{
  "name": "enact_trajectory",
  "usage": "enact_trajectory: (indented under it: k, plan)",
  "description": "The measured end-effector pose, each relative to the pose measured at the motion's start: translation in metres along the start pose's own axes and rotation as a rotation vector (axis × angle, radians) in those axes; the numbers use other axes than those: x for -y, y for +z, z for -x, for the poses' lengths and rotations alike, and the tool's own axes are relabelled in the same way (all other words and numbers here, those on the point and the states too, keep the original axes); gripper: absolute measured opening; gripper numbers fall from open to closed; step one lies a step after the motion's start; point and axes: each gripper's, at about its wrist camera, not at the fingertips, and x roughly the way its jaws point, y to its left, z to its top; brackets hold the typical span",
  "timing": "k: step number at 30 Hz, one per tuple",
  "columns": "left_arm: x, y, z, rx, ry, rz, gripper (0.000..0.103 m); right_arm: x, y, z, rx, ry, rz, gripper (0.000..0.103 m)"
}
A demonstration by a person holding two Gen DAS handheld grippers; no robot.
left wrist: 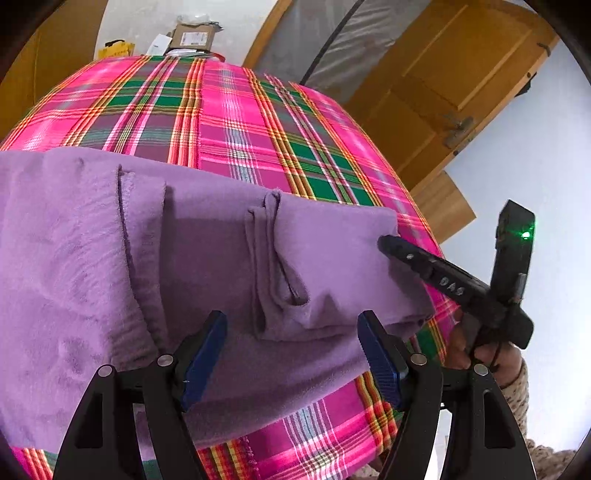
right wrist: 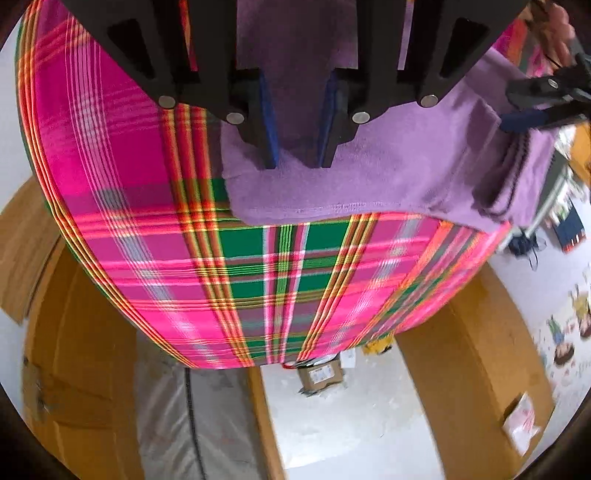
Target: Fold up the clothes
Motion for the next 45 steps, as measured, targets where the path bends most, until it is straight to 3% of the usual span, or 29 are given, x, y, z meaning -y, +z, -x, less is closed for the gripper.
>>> enact_trajectory:
  k: [3,9,14,20,23,26,31,38,41,42,44,45]
  plan:
    - [0.004,0.001,0.011,0.046,-0.017,-0.004,0.074,0.001,-0.004,0.019,0.034,0.012,-0.017,0.022]
    - [0.018,0.010,0.024,0.144,-0.106,-0.024,0.074,-0.004,-0.027,0.028,0.019,-0.022,0.011,0.022]
    - [0.037,0.016,-0.004,0.085,-0.126,-0.088,0.074,0.001,-0.038,0.033,0.016,-0.013,-0.019,0.022]
    - [0.026,0.017,-0.031,0.005,-0.058,-0.055,0.074,0.008,-0.042,0.039,0.021,0.011,-0.058,0.022]
    - [0.015,0.018,-0.034,-0.004,-0.074,-0.006,0.074,0.011,-0.041,0.043,0.027,0.017,-0.073,0.022]
    - [0.019,0.015,-0.035,-0.006,-0.043,-0.050,0.074,0.016,-0.044,0.054,0.066,0.021,-0.107,0.022]
    - [0.024,0.011,-0.031,-0.010,-0.016,-0.080,0.074,0.034,-0.053,0.065,0.087,0.026,-0.188,0.039]
    - [0.027,0.014,-0.035,-0.042,0.012,-0.092,0.075,0.040,-0.065,0.052,0.035,0.118,-0.258,0.039]
    - [0.026,0.016,-0.035,-0.057,0.012,-0.083,0.075,0.039,-0.064,0.051,0.052,0.109,-0.284,0.040]
    - [0.026,0.016,-0.035,-0.064,0.011,-0.076,0.075,0.040,-0.064,0.051,0.049,0.108,-0.295,0.040]
    - [0.027,0.019,-0.034,-0.090,0.016,-0.064,0.075,0.039,-0.064,0.051,0.043,0.120,-0.303,0.025]
    - [0.028,0.021,-0.033,-0.104,0.023,-0.062,0.075,0.038,-0.063,0.053,0.050,0.124,-0.298,0.022]
